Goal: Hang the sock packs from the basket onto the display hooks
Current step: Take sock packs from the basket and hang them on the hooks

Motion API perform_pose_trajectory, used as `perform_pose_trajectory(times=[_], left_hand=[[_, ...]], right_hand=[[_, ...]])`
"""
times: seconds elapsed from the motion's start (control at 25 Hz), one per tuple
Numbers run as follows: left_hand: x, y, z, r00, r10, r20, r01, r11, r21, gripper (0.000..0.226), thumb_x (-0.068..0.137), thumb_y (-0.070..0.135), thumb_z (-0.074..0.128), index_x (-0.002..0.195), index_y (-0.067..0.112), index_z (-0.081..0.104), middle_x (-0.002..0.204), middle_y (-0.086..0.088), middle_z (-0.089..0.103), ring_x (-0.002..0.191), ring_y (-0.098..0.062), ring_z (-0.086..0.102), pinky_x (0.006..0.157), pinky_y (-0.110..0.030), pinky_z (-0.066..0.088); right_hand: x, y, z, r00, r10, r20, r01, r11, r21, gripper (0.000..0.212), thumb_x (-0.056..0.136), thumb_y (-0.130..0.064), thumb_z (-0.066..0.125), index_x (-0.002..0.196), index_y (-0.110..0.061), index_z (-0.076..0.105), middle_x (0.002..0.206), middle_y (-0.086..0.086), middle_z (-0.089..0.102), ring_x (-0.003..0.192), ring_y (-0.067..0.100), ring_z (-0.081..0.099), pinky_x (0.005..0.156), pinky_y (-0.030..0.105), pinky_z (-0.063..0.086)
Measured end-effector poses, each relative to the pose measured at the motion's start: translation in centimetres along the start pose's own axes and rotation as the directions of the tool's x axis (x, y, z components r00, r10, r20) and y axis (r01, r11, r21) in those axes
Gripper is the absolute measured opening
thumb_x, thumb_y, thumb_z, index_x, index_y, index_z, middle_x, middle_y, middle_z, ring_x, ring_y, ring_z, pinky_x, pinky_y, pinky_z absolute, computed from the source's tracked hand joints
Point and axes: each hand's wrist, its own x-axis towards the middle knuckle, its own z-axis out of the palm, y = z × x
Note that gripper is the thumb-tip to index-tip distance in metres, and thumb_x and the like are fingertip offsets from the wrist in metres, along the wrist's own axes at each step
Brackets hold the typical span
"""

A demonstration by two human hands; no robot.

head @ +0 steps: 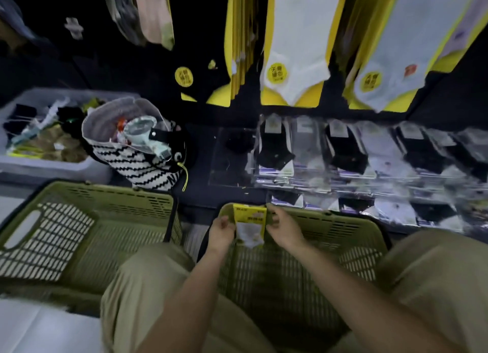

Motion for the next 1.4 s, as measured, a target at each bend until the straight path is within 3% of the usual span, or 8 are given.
perform_pose_trajectory(times=[0.12, 0.28, 0.4, 0.52, 0.72, 0.84, 1.08, 1.4], left_hand=[[1.0, 0.0, 0.5, 0.999, -0.041, -0.008, 0.04, 0.998, -0.043, 0.037, 0.095, 0.005, 0.041, 0.132, 0.005, 0.04, 0.072, -0.002, 0.048, 0.055, -0.015, 0.042, 0.051, -0.023, 0.034], [1.8, 0.0, 0.8, 0.999, -0.035, -0.012, 0.034, 0.998, -0.058, 0.042, 0.094, 0.003, 0.043, 0.135, 0.003, 0.038, 0.103, -0.022, 0.059, 0.093, -0.039, 0.059, 0.069, -0.035, 0.04], [2.1, 0.0, 1.1, 1.0, -0.006, 0.004, 0.006, 1.0, 0.01, 0.048, 0.089, 0.001, 0.05, 0.136, 0.0, 0.038, 0.11, -0.014, 0.056, 0.102, -0.031, 0.056, 0.089, -0.04, 0.044], [1.7, -0.2, 1.3, 0.992, 0.11, 0.056, -0.118, 0.979, 0.166, 0.054, 0.086, 0.002, 0.057, 0.137, 0.003, 0.039, 0.129, -0.007, 0.052, 0.12, -0.024, 0.05, 0.09, -0.022, 0.037], [0.2, 0.9, 1.5, 0.945, 0.306, 0.114, -0.324, 0.924, 0.205, 0.006, 0.089, 0.01, 0.058, 0.091, 0.015, 0.057, 0.08, 0.003, 0.06, 0.084, -0.024, 0.06, 0.07, -0.029, 0.044], [-1.6, 3.6, 2.1, 0.884, 0.442, 0.155, -0.464, 0.869, 0.168, 0.016, 0.09, 0.01, 0.057, 0.079, 0.021, 0.054, 0.068, 0.006, 0.056, 0.067, -0.015, 0.054, 0.067, -0.035, 0.045], [-5.7, 11.0, 3.8, 0.786, 0.579, 0.216, -0.608, 0.787, 0.104, 0.003, 0.09, 0.009, 0.056, 0.088, 0.009, 0.059, 0.083, -0.017, 0.064, 0.08, -0.035, 0.061, 0.075, -0.049, 0.05], [-11.3, 21.1, 6.4, 0.63, 0.731, 0.263, -0.761, 0.649, 0.02, 0.01, 0.091, 0.01, 0.056, 0.09, 0.0, 0.057, 0.086, -0.023, 0.063, 0.077, -0.029, 0.059, 0.069, -0.047, 0.048]], right_hand=[[2.0, -0.4, 0.9, 1.0, -0.016, 0.017, 0.019, 0.989, -0.15, 0.062, 0.091, -0.009, 0.054, 0.145, -0.029, 0.031, 0.142, 0.008, 0.046, 0.086, 0.02, 0.061, 0.057, 0.021, 0.046], [2.6, 0.4, 2.3, 0.997, -0.021, 0.068, 0.045, 0.932, -0.36, 0.062, 0.089, -0.008, 0.053, 0.143, -0.029, 0.03, 0.146, 0.01, 0.038, 0.093, 0.023, 0.061, 0.067, 0.028, 0.048], [2.5, 0.7, 2.8, 0.999, -0.031, 0.033, 0.043, 0.896, -0.441, 0.037, 0.087, -0.011, 0.054, 0.121, -0.025, 0.049, 0.128, 0.007, 0.05, 0.105, 0.03, 0.056, 0.074, 0.033, 0.043], [2.4, 0.0, 1.8, 0.997, -0.081, 0.015, 0.079, 0.882, -0.464, 0.014, 0.089, -0.021, 0.052, 0.099, -0.028, 0.058, 0.101, 0.002, 0.065, 0.093, 0.026, 0.06, 0.064, 0.029, 0.04], [0.9, -0.9, -2.8, 0.977, -0.202, 0.072, 0.214, 0.928, -0.306, 0.01, 0.086, -0.032, 0.063, 0.093, -0.025, 0.063, 0.089, -0.005, 0.064, 0.082, 0.016, 0.059, 0.066, 0.028, 0.043], [-0.2, -2.6, -6.5, 0.95, -0.303, 0.077, 0.312, 0.933, -0.178, 0.012, 0.085, -0.025, 0.066, 0.096, -0.02, 0.067, 0.087, -0.009, 0.062, 0.081, 0.006, 0.057, 0.075, 0.026, 0.044], [-2.6, -7.0, -15.3, 0.88, -0.475, -0.018, 0.448, 0.842, -0.302, 0.008, 0.083, -0.026, 0.068, 0.085, -0.021, 0.074, 0.082, -0.01, 0.068, 0.075, 0.004, 0.059, 0.072, 0.025, 0.05], [-6.8, -11.3, -26.0, 0.771, -0.623, -0.132, 0.529, 0.742, -0.412, 0.008, 0.087, -0.025, 0.062, 0.086, -0.02, 0.068, 0.078, -0.014, 0.059, 0.071, -0.001, 0.053, 0.066, 0.014, 0.041]])
